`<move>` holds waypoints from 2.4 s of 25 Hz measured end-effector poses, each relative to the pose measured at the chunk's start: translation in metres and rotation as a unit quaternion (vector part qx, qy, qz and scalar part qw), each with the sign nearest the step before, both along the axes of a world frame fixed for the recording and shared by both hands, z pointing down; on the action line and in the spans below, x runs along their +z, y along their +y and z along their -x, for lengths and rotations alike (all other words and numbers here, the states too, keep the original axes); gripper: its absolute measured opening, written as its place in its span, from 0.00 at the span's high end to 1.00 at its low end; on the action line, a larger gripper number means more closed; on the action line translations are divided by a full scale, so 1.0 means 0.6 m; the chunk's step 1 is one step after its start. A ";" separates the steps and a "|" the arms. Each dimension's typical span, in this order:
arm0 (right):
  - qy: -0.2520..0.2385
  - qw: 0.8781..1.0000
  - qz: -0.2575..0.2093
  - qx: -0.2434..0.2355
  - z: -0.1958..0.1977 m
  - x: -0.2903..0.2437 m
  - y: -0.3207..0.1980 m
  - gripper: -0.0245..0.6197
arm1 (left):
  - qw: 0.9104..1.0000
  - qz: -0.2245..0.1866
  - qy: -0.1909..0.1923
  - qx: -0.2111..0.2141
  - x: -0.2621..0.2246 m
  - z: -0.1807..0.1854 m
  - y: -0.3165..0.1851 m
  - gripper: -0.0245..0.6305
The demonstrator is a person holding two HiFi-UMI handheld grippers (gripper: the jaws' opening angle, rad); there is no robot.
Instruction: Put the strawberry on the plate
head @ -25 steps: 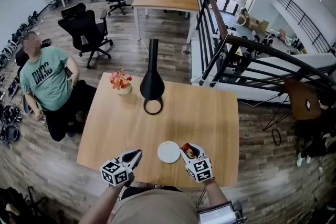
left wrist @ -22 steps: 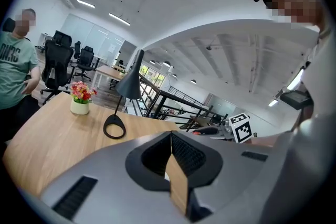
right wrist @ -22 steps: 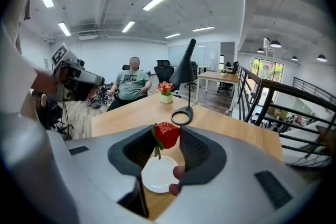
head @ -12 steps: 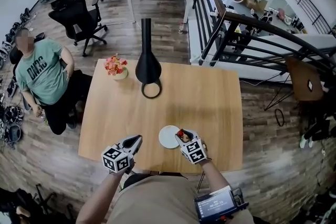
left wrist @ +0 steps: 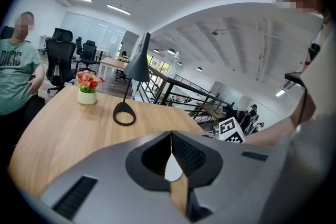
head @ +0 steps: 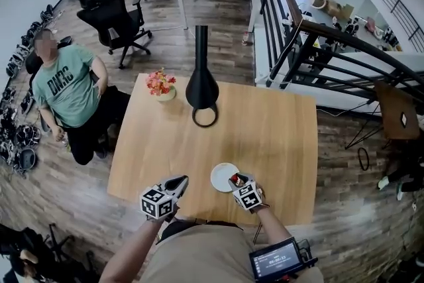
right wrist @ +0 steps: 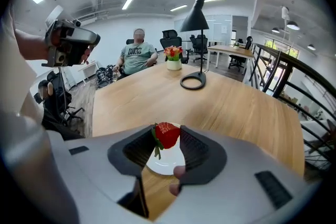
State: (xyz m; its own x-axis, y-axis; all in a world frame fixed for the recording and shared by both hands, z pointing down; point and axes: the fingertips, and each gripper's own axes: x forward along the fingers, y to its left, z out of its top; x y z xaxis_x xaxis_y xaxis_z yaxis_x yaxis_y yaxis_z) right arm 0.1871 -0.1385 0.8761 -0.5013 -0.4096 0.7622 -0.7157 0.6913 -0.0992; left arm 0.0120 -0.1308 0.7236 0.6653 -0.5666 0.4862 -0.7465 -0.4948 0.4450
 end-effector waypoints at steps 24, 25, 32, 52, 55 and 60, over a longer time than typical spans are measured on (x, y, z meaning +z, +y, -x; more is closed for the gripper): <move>0.097 0.991 0.072 -0.066 0.035 0.193 -0.002 0.73 | 0.999 0.031 -0.011 -0.037 0.031 0.023 0.034 0.96; 0.098 0.990 0.072 -0.066 0.036 0.197 -0.002 0.73 | 0.999 0.031 -0.010 -0.037 0.031 0.024 0.032 0.96; 0.091 0.993 0.057 -0.047 0.033 0.196 -0.005 0.73 | 0.999 0.028 -0.003 -0.034 0.026 0.025 0.029 0.96; -0.104 0.940 -0.248 0.211 0.018 -0.350 -0.032 0.68 | 0.994 -0.057 0.093 0.019 -0.133 0.123 0.025 0.96; -0.116 0.925 -0.293 0.211 0.056 -0.435 -0.018 0.68 | 0.991 -0.088 0.098 0.026 -0.171 0.155 0.025 0.96; -0.126 0.907 -0.356 0.185 0.140 -0.553 0.028 0.68 | 0.984 -0.126 0.123 0.014 -0.231 0.221 0.034 0.96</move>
